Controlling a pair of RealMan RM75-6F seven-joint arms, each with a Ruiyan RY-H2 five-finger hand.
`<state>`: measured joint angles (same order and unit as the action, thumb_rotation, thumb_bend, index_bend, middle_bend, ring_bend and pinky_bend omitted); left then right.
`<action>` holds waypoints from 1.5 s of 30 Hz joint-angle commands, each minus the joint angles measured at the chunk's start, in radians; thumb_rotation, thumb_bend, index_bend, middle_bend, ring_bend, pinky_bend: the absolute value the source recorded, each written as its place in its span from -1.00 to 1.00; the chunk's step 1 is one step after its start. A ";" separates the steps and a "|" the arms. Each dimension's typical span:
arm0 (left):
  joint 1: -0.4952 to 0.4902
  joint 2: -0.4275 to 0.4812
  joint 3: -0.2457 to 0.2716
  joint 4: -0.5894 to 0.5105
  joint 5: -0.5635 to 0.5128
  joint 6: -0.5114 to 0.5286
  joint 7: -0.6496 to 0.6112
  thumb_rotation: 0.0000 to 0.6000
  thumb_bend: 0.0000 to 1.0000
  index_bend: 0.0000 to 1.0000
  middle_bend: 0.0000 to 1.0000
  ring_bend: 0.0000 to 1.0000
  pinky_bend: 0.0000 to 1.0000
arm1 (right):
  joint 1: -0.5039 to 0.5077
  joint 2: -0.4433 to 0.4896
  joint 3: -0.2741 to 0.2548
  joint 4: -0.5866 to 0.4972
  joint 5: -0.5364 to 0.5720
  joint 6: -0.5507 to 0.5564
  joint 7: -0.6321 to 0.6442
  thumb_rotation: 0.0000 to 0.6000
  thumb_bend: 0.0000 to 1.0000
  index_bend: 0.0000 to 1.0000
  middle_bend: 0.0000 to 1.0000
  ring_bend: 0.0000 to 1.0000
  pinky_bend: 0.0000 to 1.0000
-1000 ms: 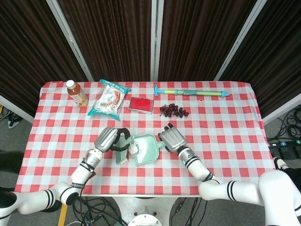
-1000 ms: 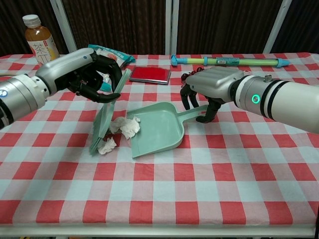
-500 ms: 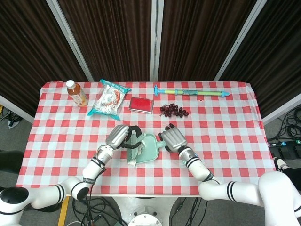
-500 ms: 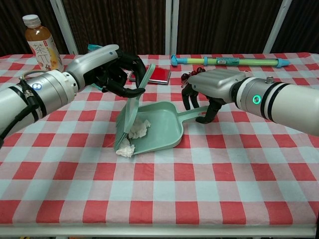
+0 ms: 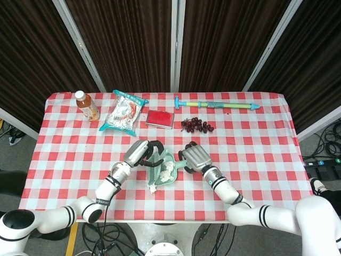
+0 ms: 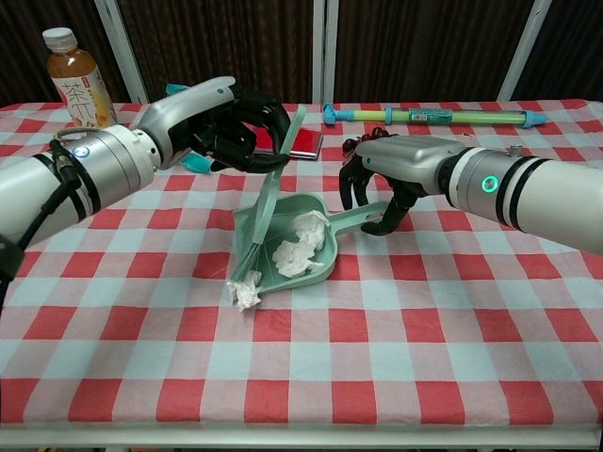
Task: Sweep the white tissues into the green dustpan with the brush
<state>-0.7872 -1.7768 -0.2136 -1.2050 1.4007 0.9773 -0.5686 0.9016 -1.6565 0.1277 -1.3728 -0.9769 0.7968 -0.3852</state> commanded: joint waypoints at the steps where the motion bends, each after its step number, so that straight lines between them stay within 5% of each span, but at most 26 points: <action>1: 0.021 0.032 -0.003 -0.027 -0.012 0.016 -0.005 1.00 -0.03 0.06 0.15 0.56 0.69 | -0.002 0.010 -0.009 0.014 -0.032 -0.015 0.016 1.00 -0.22 0.29 0.10 -0.53 -0.65; 9: 0.087 0.119 0.003 -0.135 -0.043 0.067 0.041 1.00 -0.02 0.06 0.15 0.56 0.69 | -0.011 0.056 -0.034 0.010 -0.103 -0.038 0.051 1.00 -0.21 0.29 0.10 -0.53 -0.65; 18: 0.169 0.134 0.074 -0.249 -0.050 0.129 0.162 1.00 -0.01 0.06 0.15 0.56 0.69 | -0.021 0.073 -0.040 -0.012 -0.134 -0.027 0.054 1.00 -0.21 0.29 0.10 -0.53 -0.66; 31: 0.208 -0.020 0.069 -0.152 -0.037 0.212 0.229 1.00 0.00 0.06 0.15 0.56 0.69 | -0.016 0.020 -0.021 -0.021 -0.094 -0.002 0.004 1.00 -0.19 0.29 0.10 -0.53 -0.66; 45: 0.148 -0.129 -0.024 -0.042 -0.058 0.168 0.198 1.00 0.01 0.06 0.15 0.54 0.69 | -0.025 -0.019 0.012 -0.015 -0.035 0.014 0.019 1.00 -0.17 0.29 0.11 -0.51 -0.66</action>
<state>-0.6319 -1.8994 -0.2302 -1.2532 1.3454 1.1507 -0.3665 0.8775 -1.6741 0.1381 -1.3895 -1.0131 0.8107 -0.3682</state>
